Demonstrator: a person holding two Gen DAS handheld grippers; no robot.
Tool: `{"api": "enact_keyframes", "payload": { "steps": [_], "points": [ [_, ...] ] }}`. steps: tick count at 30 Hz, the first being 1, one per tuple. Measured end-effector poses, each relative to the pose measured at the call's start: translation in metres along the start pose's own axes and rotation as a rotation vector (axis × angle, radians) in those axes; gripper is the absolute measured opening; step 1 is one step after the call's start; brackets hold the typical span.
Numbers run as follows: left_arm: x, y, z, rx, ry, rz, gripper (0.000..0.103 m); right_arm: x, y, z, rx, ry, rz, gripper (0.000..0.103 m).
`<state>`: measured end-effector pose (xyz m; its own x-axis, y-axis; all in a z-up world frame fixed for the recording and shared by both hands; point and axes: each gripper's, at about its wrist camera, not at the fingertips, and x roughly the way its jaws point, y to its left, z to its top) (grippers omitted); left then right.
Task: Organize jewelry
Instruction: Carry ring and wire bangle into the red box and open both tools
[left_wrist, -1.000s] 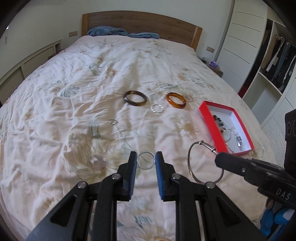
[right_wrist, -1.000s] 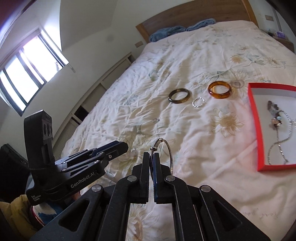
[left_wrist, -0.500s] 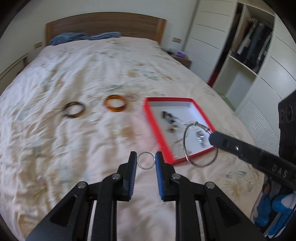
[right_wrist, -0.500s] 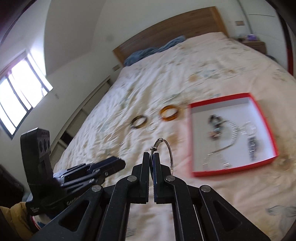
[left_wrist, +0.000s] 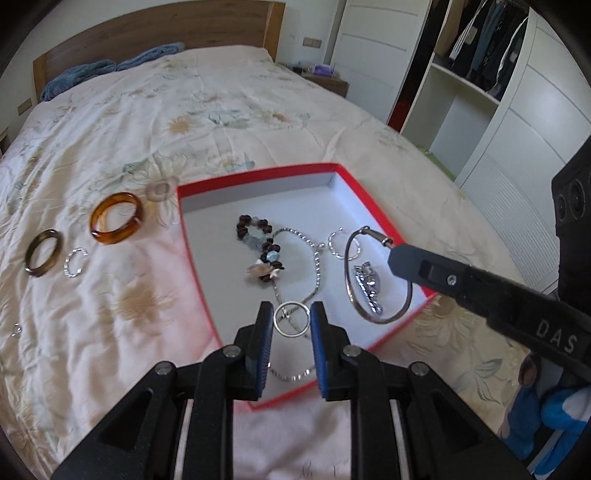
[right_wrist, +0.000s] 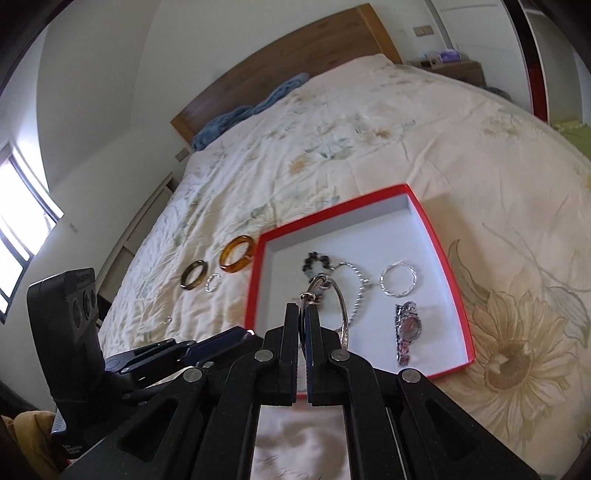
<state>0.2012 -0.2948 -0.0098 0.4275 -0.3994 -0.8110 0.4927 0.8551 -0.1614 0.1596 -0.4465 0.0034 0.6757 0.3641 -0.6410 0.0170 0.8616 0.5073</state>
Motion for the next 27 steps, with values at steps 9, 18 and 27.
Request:
{"api": "enact_keyframes", "payload": {
  "steps": [9,18,27],
  "points": [
    [0.042,-0.003,-0.001,-0.003,0.048,0.016,0.019,0.020,-0.036,-0.007,0.067,0.019,0.008,0.003],
    [0.055,-0.006,-0.009,-0.013,0.069,0.040,0.019,0.015,-0.064,-0.010,0.090,0.014,-0.061,0.003],
    [0.059,-0.006,-0.010,-0.006,0.075,0.077,0.020,0.019,-0.076,-0.019,0.089,0.049,-0.141,0.007]
  ]
}}
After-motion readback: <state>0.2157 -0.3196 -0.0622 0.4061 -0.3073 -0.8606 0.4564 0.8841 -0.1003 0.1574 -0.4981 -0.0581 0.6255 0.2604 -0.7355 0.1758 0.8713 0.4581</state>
